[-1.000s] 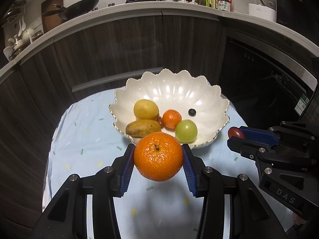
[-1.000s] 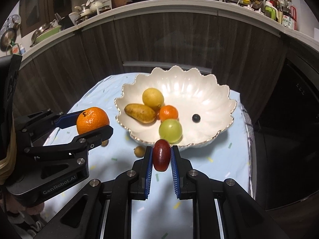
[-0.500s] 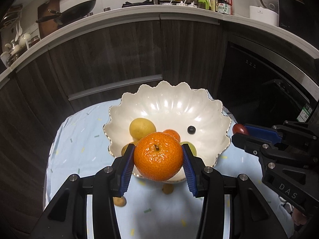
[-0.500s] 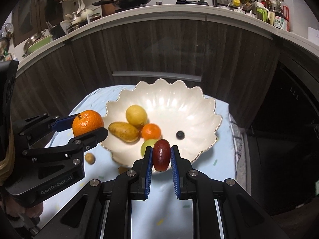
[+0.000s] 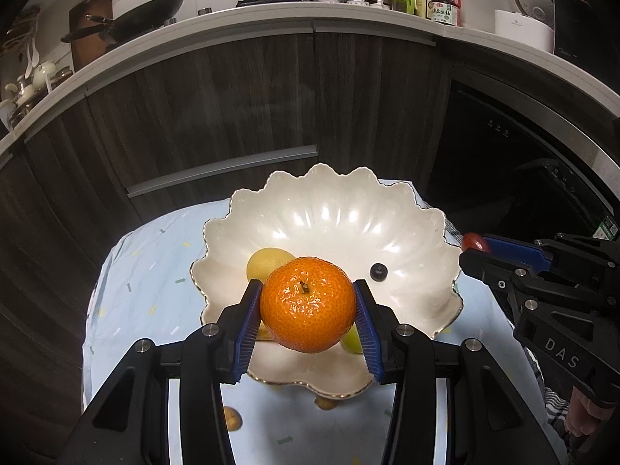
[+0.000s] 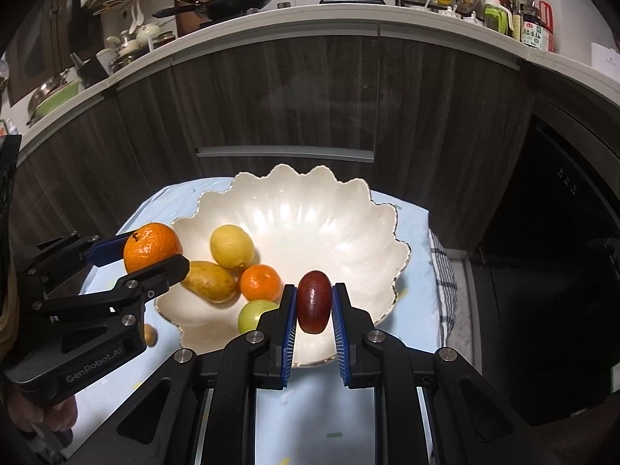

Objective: Organize fruits
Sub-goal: 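Carry the tangerine and red grape over the white bowl with both tools, then open both tools to drop the tangerine and red grape into the bowl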

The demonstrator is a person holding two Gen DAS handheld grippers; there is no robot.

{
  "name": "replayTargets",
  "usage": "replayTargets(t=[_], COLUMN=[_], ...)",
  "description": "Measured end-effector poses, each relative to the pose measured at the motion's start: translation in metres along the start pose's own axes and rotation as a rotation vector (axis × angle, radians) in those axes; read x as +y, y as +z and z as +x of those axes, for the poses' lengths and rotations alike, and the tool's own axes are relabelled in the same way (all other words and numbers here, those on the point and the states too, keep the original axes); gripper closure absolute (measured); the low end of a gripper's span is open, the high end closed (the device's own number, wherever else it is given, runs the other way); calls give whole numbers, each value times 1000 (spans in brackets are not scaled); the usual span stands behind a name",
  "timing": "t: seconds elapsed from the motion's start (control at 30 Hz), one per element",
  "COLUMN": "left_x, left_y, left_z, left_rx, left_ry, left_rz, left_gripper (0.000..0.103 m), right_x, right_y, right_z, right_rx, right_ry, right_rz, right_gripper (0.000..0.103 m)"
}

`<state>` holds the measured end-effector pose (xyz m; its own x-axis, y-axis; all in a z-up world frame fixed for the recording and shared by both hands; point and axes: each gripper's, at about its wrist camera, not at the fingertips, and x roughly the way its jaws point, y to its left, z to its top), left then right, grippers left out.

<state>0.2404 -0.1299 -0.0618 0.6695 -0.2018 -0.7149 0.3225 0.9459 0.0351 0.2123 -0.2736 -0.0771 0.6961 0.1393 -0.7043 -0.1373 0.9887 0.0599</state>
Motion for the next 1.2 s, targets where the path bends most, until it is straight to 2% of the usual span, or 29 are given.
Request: replayTargets(t=[0.87, 1.0, 1.07, 1.1, 1.13, 1.17, 1.2], left_x=[9, 10, 11, 12, 12, 12, 13], left_y=[2, 0, -1, -1, 0, 0, 0], left_z=[40, 43, 43, 42, 41, 40, 39], left_rx=[68, 76, 77, 69, 64, 60, 57], left_ry=[-18, -3, -4, 4, 7, 8, 10], left_rz=[-20, -22, -22, -24, -25, -26, -27], left_gripper=[57, 56, 50, 43, 37, 35, 35], right_x=[-13, -14, -14, -15, -15, -15, -15], right_y=[17, 17, 17, 17, 16, 16, 16], right_z=[46, 47, 48, 49, 49, 49, 48], right_rx=[56, 60, 66, 69, 71, 69, 64], right_ry=[-55, -67, -74, -74, -74, -78, -84], right_rz=[43, 48, 49, 51, 52, 54, 55], right_gripper=[83, 83, 82, 82, 80, 71, 67])
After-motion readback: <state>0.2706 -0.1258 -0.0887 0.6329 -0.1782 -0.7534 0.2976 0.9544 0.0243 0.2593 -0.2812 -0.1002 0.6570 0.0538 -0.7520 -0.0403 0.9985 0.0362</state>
